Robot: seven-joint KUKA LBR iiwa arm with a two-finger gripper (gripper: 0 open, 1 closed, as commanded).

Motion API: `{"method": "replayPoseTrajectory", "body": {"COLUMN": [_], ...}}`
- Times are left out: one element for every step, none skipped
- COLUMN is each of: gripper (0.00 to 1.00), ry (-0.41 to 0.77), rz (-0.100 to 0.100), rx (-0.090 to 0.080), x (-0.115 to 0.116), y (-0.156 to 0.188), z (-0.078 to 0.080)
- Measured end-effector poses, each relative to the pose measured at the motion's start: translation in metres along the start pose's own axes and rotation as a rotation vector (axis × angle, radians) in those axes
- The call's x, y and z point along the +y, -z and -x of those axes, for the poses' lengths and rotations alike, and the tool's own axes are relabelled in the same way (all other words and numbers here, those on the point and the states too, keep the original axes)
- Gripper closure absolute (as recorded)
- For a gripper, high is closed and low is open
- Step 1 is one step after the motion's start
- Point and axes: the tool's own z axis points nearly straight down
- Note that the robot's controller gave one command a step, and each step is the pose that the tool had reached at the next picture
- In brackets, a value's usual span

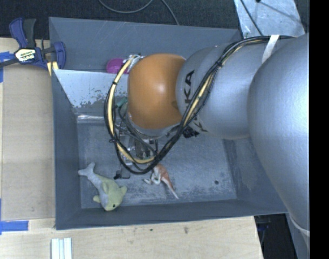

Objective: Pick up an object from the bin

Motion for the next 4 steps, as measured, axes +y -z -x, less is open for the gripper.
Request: {"method": "replayPoseTrajectory", "body": {"gripper": [0.00,1.00,0.00,0.00], "ry": [0.000,-0.437,-0.436,-0.436], "rz": [0.000,0.000,0.000,0.000], "rx": [0.000,-0.002,-0.002,-0.002], "x": [0.000,-0.014,-0.014,-0.014], "y": [0.000,-0.016,-0.016,-0.016], "z": [0.000,0.029,0.029,0.029]}}
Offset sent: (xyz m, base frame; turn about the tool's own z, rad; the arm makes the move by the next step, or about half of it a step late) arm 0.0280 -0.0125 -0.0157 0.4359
